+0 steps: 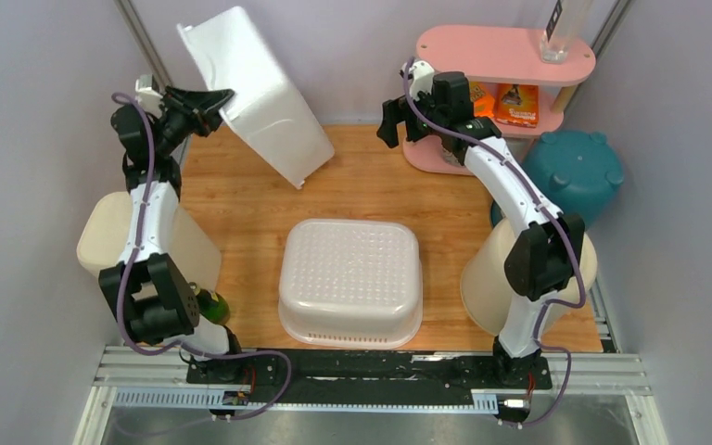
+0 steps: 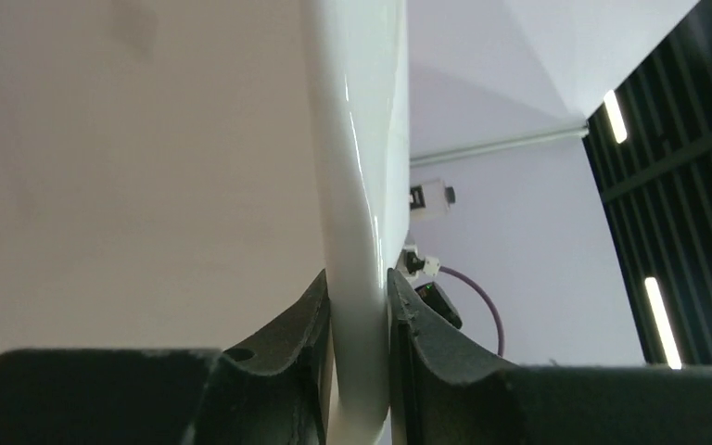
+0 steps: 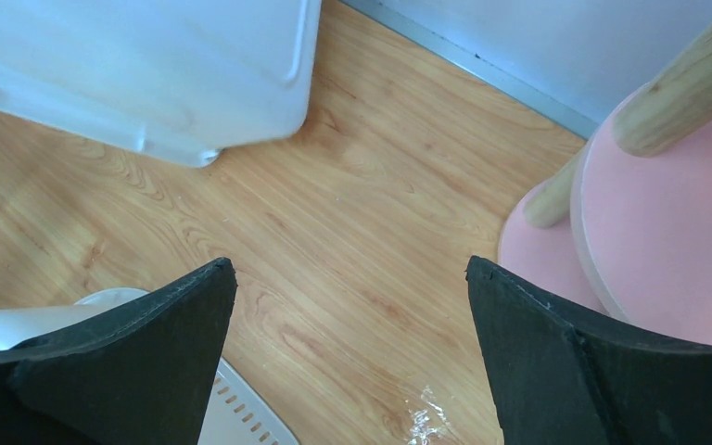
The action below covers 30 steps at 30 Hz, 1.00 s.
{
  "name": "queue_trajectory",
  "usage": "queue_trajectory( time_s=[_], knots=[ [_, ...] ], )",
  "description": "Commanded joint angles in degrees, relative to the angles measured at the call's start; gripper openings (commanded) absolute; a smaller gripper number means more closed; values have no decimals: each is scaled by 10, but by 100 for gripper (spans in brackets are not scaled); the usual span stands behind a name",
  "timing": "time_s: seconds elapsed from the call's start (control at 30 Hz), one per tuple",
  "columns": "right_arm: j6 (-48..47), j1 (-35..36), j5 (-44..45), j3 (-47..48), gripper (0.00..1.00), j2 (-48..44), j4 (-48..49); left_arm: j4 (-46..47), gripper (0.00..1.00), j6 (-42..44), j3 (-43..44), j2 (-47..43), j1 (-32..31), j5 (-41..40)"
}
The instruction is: Turn the large container upside down
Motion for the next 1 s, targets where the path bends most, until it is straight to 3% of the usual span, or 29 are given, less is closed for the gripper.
queue_trajectory(
  time_s=[0.0,0.1,0.17,0.3,0.43,0.57,0.8,0.97],
  knots=[
    [19,2,-21,19,98,6,16,54,0,4,-137,-15,26,24],
    [20,2,-28,8,98,1,17,-2,1,68,-179,-29,46,17],
    [22,2,-34,5,98,0,18,-68,14,106,-191,-40,59,9],
    [29,2,-41,8,98,2,22,-161,49,173,-216,-80,81,-7],
    [34,1,-48,5,98,2,26,-243,72,247,-218,-106,84,-19],
    [33,2,-53,-6,98,-2,28,-343,87,333,-186,-112,84,-50],
    [34,-1,-57,-26,98,-17,31,-495,91,444,-117,-117,84,-122],
    [36,-3,-60,-40,98,-23,32,-504,92,469,-110,-110,82,-115]
  ],
)
